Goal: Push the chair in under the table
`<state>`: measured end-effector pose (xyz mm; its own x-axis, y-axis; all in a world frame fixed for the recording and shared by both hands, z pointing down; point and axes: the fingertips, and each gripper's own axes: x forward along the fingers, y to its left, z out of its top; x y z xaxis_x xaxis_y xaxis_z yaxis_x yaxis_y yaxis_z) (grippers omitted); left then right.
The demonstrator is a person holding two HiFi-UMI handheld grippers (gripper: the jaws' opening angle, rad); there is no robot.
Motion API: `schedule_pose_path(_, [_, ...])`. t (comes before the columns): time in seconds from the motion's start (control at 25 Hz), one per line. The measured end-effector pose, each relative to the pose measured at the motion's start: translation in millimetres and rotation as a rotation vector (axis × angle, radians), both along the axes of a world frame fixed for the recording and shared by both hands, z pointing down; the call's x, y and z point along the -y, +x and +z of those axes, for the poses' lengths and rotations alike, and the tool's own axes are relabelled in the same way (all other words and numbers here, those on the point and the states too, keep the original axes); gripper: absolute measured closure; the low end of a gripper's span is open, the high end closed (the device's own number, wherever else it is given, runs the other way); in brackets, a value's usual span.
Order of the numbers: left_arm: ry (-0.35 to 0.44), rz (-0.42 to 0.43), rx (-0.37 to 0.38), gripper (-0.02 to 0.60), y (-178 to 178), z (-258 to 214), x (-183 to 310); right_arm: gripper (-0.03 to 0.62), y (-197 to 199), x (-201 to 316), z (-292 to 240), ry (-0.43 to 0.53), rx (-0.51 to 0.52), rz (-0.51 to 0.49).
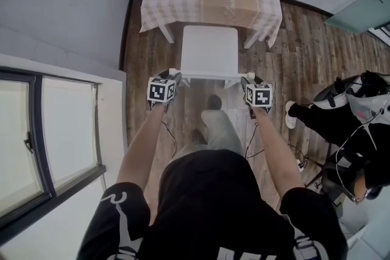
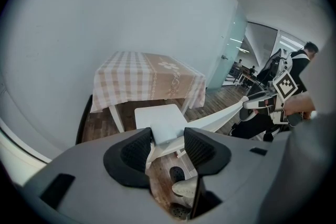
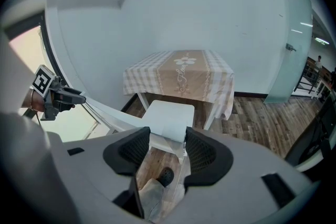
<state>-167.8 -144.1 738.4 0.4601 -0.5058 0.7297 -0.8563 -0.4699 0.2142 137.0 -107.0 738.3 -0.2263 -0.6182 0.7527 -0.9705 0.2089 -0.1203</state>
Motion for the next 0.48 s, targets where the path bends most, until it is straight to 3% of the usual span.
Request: schedule_pose_path(0.48, [0.017,-0.008,-0.005,0.380,5.1,-2.1,20.0,0.379,5.4,21.0,-1.0,0.001,0.000,0.007])
